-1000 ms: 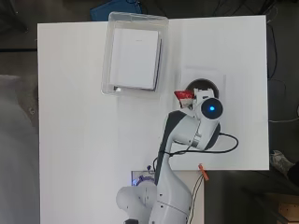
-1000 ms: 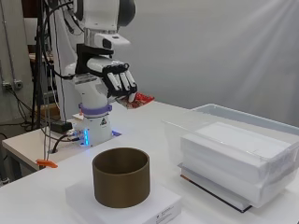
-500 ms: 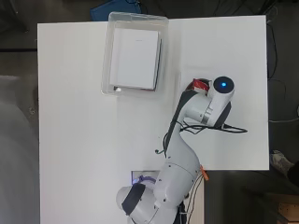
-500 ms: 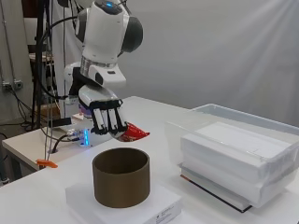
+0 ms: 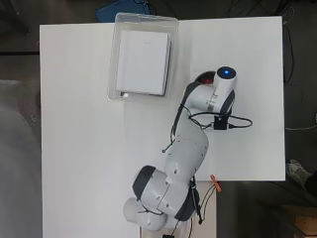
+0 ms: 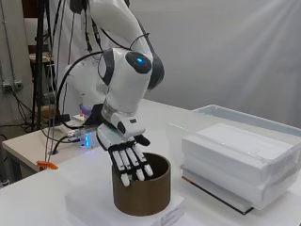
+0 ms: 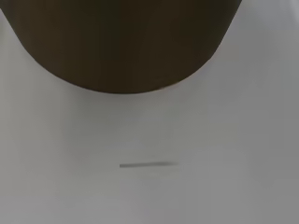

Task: Teleoperate dual arm-hand system to remove items from a box

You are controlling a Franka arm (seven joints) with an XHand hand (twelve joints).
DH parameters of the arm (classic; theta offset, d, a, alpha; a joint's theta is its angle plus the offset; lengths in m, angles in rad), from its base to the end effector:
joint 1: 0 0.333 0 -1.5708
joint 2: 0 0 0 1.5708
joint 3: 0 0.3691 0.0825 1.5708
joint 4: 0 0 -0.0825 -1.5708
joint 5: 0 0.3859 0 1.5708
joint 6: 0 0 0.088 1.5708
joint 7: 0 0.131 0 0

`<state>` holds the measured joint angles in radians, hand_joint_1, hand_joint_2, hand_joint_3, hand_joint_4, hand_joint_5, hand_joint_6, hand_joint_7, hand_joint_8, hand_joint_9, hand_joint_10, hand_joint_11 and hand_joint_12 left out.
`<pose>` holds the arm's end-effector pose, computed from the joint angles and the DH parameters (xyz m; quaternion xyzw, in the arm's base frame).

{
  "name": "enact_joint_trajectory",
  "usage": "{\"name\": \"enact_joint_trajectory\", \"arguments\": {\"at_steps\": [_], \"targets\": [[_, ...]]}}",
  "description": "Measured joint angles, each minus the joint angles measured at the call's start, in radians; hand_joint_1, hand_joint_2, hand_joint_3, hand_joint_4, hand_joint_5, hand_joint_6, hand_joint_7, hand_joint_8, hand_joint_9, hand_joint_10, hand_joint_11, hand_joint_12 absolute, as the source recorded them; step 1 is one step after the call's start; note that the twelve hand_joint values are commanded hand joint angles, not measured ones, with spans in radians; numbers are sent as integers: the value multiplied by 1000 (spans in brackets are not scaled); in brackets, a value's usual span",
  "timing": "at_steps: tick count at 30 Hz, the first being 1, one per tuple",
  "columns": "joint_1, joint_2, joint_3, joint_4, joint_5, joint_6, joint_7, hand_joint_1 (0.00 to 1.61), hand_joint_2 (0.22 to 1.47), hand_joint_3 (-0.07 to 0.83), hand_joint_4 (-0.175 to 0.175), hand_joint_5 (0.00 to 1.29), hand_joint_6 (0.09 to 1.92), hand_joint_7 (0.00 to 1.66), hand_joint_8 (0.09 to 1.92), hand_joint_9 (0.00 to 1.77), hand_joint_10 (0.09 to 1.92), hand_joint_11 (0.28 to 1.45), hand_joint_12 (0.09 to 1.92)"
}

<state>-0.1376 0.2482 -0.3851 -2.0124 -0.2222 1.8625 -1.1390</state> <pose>0.4715 -0.2889 0.3473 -0.9099 -0.3398 0.2342 0.0426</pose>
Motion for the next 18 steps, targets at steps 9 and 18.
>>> {"name": "enact_joint_trajectory", "arguments": {"at_steps": [9, 18], "targets": [[21, -377, 163, -103, -23, -1, 63, 0, 880, -14, 38, 263, 87, 323, 87, 419, 87, 476, 87], [44, -357, 284, 16, 26, -112, 161, 0, 791, -3, 20, 75, 87, 139, 87, 274, 87, 457, 87]]}}
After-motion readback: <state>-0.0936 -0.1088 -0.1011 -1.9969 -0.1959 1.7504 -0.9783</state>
